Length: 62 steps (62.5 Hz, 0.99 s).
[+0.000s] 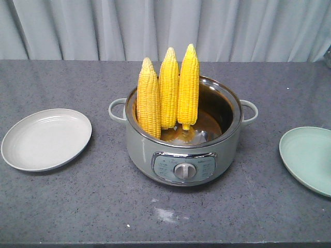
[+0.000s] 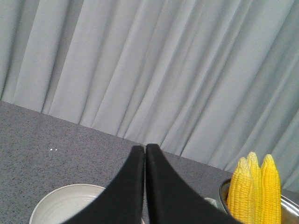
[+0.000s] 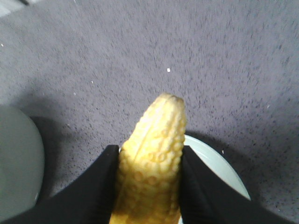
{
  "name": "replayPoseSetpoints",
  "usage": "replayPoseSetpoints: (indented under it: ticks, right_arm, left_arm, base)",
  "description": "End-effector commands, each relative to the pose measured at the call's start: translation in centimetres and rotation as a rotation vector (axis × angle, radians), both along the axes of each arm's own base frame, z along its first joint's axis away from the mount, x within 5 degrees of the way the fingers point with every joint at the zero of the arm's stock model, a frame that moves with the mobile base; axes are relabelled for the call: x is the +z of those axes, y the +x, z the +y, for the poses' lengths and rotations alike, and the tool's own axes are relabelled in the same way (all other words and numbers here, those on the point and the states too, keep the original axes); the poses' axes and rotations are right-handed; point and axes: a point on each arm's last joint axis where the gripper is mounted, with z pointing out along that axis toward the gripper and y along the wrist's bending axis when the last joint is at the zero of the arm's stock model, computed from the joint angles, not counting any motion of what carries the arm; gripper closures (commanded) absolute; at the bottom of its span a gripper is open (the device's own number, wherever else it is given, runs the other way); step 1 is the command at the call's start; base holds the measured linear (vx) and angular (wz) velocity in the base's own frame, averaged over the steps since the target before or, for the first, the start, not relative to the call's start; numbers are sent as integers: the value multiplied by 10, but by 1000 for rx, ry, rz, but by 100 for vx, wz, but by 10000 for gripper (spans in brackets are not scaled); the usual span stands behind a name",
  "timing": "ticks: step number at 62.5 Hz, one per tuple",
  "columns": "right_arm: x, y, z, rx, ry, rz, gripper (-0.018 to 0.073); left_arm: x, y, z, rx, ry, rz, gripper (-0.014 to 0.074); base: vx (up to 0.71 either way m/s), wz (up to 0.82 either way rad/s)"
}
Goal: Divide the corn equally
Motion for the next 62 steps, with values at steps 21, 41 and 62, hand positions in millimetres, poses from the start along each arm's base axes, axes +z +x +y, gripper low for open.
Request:
replayPoseSetpoints:
  ticks: [21,41,62]
  right_arm:
    - [-50,45,25,156,-38,122,548]
    - [-57,49,34,178,-75,169,366]
    - [-54,51,36,162,-33,147,3]
  left_arm:
    - [16,0,0,5,-4,-88,603]
    - [15,1,0,4,-5,-79,601]
    - [21,10,0,1,-2,-20,454]
  base:
    - [0,0]
    - [0,0]
    - [0,0]
